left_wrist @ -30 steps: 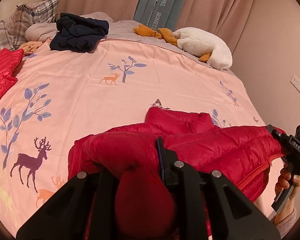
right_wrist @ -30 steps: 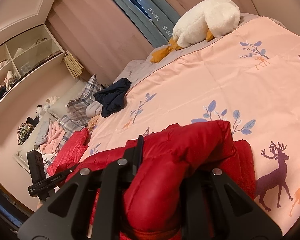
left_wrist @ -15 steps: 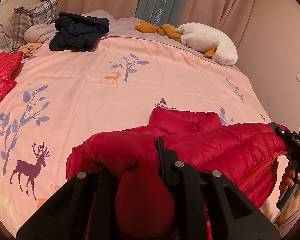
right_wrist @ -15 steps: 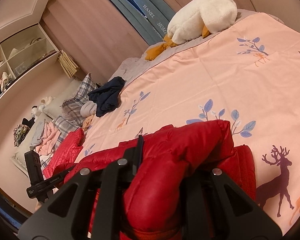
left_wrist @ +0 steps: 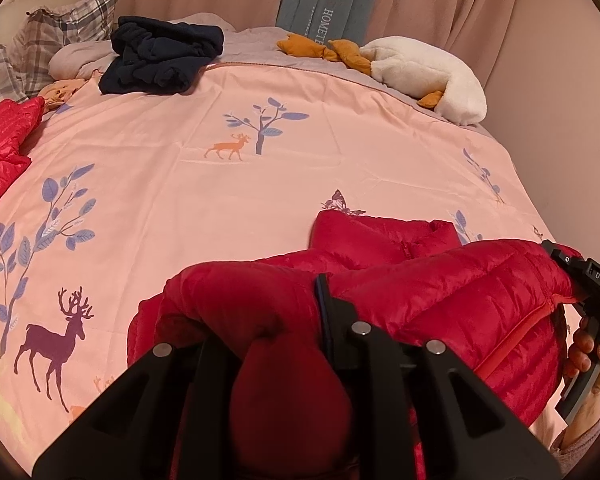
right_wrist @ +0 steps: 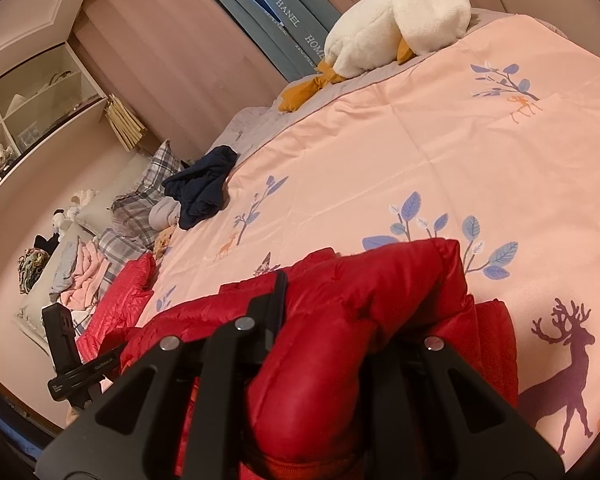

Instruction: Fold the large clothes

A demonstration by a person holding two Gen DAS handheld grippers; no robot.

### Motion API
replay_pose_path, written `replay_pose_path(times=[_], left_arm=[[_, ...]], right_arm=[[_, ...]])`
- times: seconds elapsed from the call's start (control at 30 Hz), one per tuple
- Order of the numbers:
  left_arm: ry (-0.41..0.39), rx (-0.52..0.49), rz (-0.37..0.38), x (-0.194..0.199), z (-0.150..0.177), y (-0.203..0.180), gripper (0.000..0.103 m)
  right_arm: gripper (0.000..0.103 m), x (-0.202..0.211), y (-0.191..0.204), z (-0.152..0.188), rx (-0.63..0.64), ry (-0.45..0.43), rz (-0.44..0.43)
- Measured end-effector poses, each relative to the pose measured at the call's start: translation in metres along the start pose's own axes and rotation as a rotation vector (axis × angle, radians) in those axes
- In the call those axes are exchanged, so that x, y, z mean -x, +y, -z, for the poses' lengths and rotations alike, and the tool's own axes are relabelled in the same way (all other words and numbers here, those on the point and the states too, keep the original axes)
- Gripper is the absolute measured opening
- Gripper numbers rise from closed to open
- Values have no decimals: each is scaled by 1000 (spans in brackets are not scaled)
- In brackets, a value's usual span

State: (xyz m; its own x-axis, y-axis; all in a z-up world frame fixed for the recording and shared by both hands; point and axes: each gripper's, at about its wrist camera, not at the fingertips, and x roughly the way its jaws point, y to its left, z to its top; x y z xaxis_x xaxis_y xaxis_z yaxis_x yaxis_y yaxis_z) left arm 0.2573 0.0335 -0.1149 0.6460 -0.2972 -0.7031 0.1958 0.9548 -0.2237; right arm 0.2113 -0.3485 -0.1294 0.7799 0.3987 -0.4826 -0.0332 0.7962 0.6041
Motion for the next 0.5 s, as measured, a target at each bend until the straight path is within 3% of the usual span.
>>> replay_pose_path(times=[0.5], left_arm=[[36,2,-14,-20,-1,3,20]], right_arm=[[14,-26,-8,-2,4,49,43]])
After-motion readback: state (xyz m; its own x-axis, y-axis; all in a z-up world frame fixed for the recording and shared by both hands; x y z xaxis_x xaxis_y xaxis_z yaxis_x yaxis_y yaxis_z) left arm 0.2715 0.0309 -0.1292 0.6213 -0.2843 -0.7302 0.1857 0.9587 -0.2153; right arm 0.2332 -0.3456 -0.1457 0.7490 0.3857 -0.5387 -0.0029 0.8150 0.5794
